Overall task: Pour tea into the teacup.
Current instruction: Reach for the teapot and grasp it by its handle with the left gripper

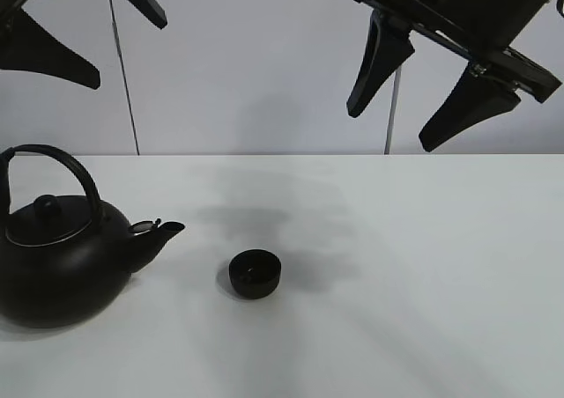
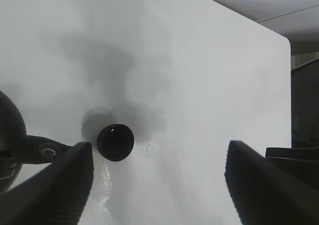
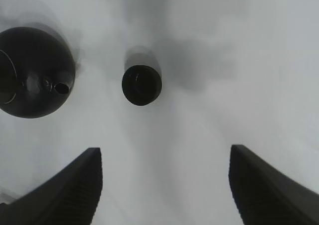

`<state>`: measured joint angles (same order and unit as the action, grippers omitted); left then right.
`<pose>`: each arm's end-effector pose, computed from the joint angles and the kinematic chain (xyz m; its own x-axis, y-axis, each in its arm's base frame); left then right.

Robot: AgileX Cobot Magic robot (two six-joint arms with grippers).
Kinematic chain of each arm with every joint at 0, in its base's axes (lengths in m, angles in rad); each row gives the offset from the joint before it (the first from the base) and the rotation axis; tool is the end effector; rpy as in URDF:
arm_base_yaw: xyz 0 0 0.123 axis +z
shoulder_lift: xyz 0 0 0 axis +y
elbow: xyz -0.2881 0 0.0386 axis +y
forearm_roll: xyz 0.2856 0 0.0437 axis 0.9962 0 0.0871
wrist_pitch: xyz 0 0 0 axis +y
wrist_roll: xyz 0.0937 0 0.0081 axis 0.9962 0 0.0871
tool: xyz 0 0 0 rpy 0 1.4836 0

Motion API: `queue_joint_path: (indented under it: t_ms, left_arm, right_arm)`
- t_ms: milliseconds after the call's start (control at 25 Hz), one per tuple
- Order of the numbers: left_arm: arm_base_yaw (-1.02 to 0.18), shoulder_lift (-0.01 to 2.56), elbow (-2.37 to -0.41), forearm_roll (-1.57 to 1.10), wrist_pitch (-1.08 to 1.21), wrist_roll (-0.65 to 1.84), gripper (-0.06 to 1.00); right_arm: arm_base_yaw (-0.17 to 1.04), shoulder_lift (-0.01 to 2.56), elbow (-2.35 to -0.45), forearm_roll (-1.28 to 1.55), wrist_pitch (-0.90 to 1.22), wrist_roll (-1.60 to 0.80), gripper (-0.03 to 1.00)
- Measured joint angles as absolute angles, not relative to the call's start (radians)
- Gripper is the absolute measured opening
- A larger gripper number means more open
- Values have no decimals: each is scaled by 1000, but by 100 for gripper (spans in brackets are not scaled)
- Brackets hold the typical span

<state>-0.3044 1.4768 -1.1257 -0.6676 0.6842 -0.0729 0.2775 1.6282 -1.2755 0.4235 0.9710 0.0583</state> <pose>0.3254 -0.1409 0.2921 -0.8810 -0.2847 -0.3780 0.0172 0.7789 -0.6269 0.3478 0.1323 0.2685 -0.9663 0.0208 -0.2564 -0.0899 0.9066 0.4122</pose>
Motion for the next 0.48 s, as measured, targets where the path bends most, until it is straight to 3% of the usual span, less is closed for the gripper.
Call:
queue_joint_path:
  t_ms: [480]
  left_arm:
    - [-304, 1477, -1126, -665, 684, -73, 53]
  right_arm:
    - [278, 1628, -1275, 421, 965, 56, 49]
